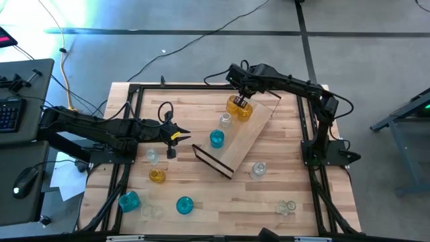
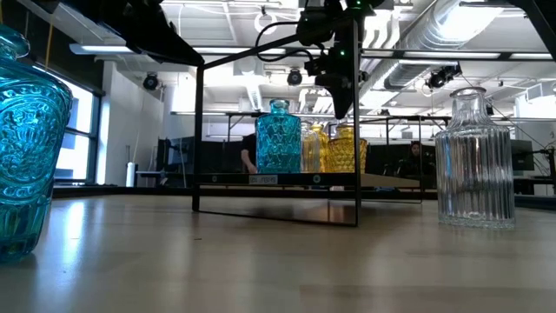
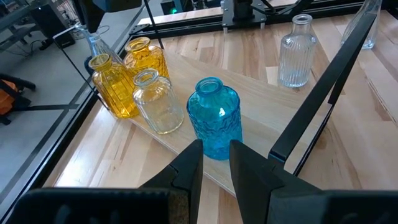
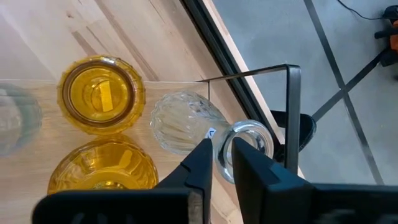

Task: Sort vases onto shelf
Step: Put the middle right transparent vase on the shelf, then put the right blue vase on the shelf and align with the other blue vase

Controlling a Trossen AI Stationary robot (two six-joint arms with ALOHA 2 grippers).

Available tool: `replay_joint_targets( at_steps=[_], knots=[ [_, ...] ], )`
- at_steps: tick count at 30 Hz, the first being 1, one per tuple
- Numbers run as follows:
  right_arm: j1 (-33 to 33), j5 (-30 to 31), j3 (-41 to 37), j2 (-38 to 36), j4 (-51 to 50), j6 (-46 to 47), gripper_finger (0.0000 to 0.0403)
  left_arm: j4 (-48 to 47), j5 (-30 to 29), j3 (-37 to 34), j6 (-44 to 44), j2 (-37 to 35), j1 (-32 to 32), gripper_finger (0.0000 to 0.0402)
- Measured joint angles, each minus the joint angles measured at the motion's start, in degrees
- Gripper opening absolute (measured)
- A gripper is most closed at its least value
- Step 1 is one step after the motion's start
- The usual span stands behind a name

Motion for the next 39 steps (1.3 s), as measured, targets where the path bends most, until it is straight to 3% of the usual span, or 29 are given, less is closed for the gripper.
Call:
replay_joint_targets(
  at_steps=[15, 27, 33, 39],
  knots=[
    [0.5, -0.2, 0.4, 0.0, -0.4, 0.5, 0.0067, 0.0, 0.0, 0.0, 0.0, 0.0, 0.0, 0.0071],
    [1.5, 2.2, 7.5, 0.0, -2.6, -0.4, 0.0067, 0.0, 0.0, 0.0, 0.0, 0.0, 0.0, 0.0071],
    [3.6, 5.7, 13.0, 0.0, -10.1, 2.2, 0.0067, -0.8, 0.0, 0.0, 0.0, 0.0, 0.0, 0.0071],
    [9.7, 5.8, 16.9, 0.0, -21.2, 10.1, 0.0067, -0.8, 0.0, 0.0, -0.7, 0.0, 0.0, 0.0071]
  ],
)
